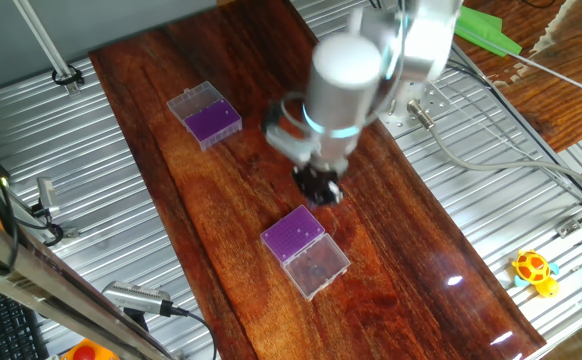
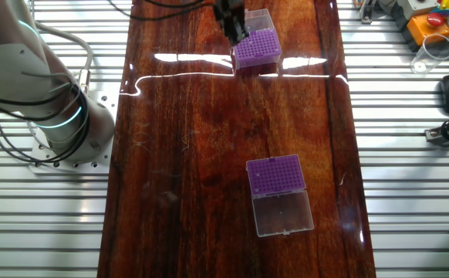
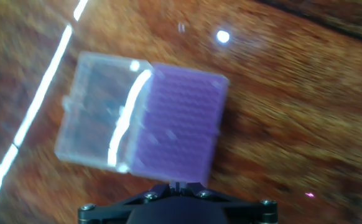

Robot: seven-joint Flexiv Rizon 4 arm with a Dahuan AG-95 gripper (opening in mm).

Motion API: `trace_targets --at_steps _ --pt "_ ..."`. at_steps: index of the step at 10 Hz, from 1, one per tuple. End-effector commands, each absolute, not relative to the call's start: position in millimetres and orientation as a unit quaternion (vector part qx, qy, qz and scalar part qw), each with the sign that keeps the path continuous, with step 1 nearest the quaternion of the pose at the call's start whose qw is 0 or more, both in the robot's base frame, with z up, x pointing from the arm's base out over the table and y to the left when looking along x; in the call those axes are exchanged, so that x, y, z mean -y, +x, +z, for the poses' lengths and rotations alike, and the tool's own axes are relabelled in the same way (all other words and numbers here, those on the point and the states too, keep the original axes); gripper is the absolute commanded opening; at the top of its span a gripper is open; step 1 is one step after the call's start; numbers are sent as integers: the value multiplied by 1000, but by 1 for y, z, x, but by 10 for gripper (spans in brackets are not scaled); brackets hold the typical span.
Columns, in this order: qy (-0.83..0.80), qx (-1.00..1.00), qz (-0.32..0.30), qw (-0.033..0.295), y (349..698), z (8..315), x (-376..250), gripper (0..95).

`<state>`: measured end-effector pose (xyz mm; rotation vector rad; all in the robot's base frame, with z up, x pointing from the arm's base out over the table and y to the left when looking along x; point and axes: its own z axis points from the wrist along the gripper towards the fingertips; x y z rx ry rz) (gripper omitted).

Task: Transfer all small pipette tips from one holder to another

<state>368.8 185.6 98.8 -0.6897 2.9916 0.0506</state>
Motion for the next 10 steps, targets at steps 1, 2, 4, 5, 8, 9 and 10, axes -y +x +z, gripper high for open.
trace_targets --at_steps 1,2,4,5,8,9,10 --pt "-253 -967 20 18 367 102 -179 0" --pt "-250 -968 22 11 367 102 -179 0" --pt "-218 -976 25 10 367 102 -179 0" --pt "-202 -979 27 12 367 102 -179 0" --pt "-163 -986 33 3 367 102 -179 0" --pt "-163 -986 34 3 367 102 -179 0" --pt "-162 -986 36 3 367 102 -179 0"
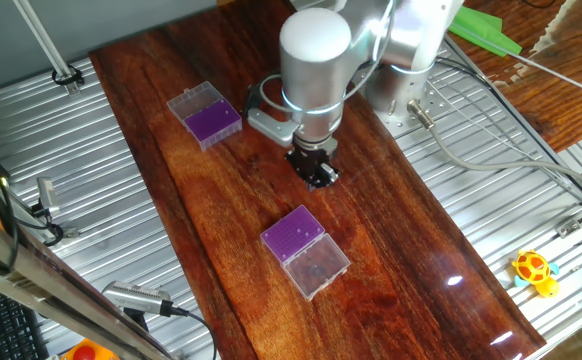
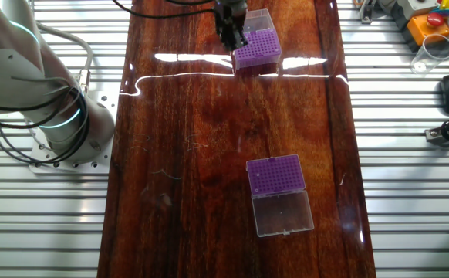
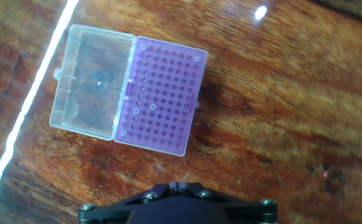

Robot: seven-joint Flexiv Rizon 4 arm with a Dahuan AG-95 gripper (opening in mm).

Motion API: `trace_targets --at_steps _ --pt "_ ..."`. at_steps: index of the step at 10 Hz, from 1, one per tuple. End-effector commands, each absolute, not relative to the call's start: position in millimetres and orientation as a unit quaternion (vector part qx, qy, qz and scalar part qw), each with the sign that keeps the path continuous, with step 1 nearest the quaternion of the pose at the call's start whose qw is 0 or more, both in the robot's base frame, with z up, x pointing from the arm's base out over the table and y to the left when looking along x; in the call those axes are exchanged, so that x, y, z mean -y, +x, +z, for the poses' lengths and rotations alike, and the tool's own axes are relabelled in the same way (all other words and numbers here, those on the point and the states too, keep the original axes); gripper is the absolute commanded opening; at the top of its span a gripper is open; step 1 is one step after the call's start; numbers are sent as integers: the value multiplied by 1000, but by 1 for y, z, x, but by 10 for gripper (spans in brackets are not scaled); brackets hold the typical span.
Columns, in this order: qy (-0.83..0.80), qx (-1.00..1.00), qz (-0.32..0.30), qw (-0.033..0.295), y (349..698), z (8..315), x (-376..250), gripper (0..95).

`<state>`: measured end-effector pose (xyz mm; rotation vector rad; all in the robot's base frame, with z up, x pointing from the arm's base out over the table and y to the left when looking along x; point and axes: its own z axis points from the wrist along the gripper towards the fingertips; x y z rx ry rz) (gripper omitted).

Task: Transfer all small pipette tips from one holder to another

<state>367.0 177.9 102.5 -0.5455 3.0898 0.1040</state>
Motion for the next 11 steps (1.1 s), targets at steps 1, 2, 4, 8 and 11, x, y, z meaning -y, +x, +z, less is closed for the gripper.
trace_targets --at_steps 1,2,4,8,11 --pt "-159 -987 35 3 367 102 -179 0" --pt "-155 -987 34 1 367 102 -178 0" --pt "-170 -985 35 0 364 104 -154 0" --pt "-249 -968 36 -2 379 103 -53 0" --pt "-256 -966 32 -13 380 108 -29 0"
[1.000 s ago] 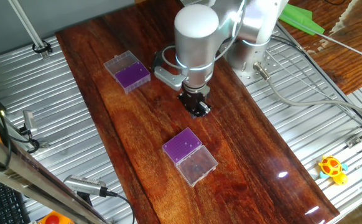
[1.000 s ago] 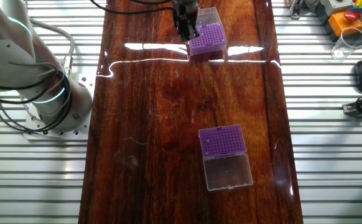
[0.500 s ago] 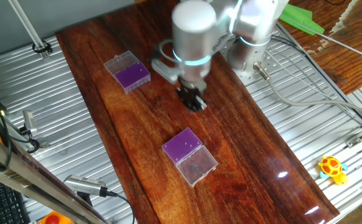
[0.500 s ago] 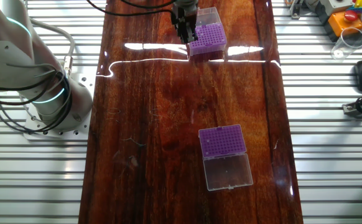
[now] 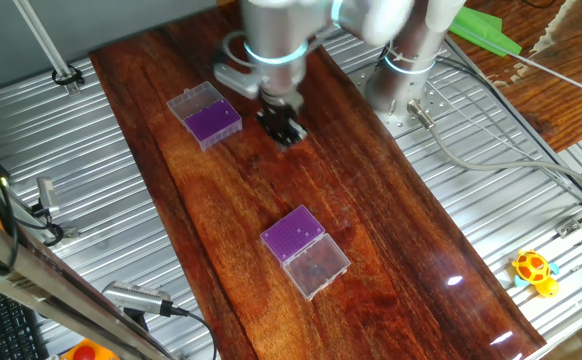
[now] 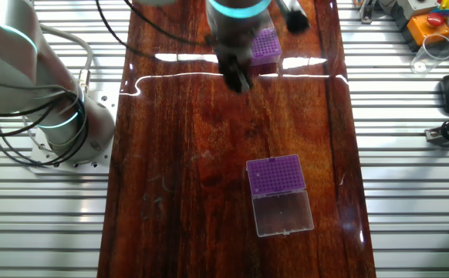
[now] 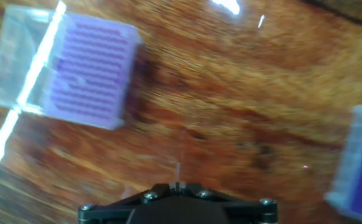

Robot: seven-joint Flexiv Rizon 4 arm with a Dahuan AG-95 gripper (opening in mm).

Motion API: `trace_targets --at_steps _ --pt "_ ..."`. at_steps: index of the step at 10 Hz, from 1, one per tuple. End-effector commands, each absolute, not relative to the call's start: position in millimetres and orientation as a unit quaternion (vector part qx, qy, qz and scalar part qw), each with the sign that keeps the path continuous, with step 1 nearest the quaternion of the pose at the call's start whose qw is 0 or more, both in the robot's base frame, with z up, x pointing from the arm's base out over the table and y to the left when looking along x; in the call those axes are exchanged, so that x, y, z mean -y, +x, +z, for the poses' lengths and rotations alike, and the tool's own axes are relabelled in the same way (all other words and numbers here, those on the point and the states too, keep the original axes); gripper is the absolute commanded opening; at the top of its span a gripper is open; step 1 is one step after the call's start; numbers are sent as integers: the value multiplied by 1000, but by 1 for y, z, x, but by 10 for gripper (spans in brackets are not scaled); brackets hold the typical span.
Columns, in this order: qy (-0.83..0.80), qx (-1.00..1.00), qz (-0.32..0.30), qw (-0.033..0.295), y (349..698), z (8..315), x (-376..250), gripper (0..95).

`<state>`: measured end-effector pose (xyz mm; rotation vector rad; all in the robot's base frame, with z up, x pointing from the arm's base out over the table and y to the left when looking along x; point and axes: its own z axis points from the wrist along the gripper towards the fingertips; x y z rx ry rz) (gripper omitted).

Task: Transfer all small pipette tips from one holder to another

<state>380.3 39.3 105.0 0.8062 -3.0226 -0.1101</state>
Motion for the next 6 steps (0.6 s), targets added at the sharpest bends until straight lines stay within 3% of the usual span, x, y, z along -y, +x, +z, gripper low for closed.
trace_targets --at_steps 1,6 --pt "227 973 -30 13 380 108 -29 0" --pt "150 988 -25 -2 379 108 -27 0"
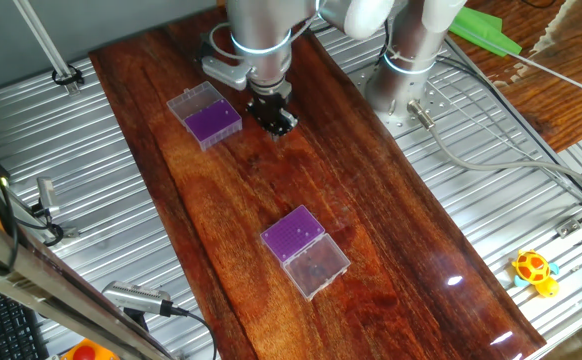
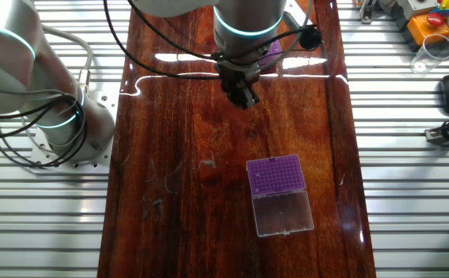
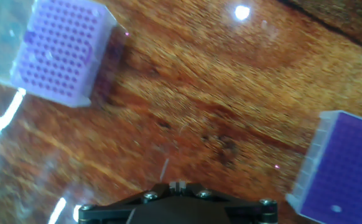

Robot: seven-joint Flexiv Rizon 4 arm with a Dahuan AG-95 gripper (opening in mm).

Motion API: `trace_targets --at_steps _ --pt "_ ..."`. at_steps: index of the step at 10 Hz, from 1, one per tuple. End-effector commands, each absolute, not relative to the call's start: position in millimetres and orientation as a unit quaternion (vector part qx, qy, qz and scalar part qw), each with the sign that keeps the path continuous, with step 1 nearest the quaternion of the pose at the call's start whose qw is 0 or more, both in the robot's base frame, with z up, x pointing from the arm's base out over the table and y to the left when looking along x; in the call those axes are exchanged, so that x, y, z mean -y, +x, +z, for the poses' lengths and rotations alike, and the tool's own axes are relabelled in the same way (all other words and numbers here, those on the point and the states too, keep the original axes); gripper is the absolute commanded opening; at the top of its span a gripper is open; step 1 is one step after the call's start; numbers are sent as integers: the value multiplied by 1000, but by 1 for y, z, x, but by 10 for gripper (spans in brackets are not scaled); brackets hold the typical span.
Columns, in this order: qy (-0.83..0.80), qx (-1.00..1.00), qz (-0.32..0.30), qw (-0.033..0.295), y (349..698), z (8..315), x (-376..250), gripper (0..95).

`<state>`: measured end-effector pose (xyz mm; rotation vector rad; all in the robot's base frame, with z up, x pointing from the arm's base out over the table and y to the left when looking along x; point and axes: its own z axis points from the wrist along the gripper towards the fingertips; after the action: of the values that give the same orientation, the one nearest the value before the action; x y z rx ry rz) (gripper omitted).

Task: Transfer all small pipette tips from one holder to another

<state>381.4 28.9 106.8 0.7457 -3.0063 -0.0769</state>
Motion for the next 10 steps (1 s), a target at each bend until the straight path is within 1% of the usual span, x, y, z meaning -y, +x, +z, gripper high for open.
trace_targets --at_steps 1,4,6,7,10 --pt "164 986 -26 -4 380 108 -14 0" --pt "224 974 -29 -2 398 101 52 0" --pt "252 967 -29 -3 409 94 80 0" --pt "274 961 -29 -5 417 88 103 190" --pt "288 957 -26 -4 422 87 118 190"
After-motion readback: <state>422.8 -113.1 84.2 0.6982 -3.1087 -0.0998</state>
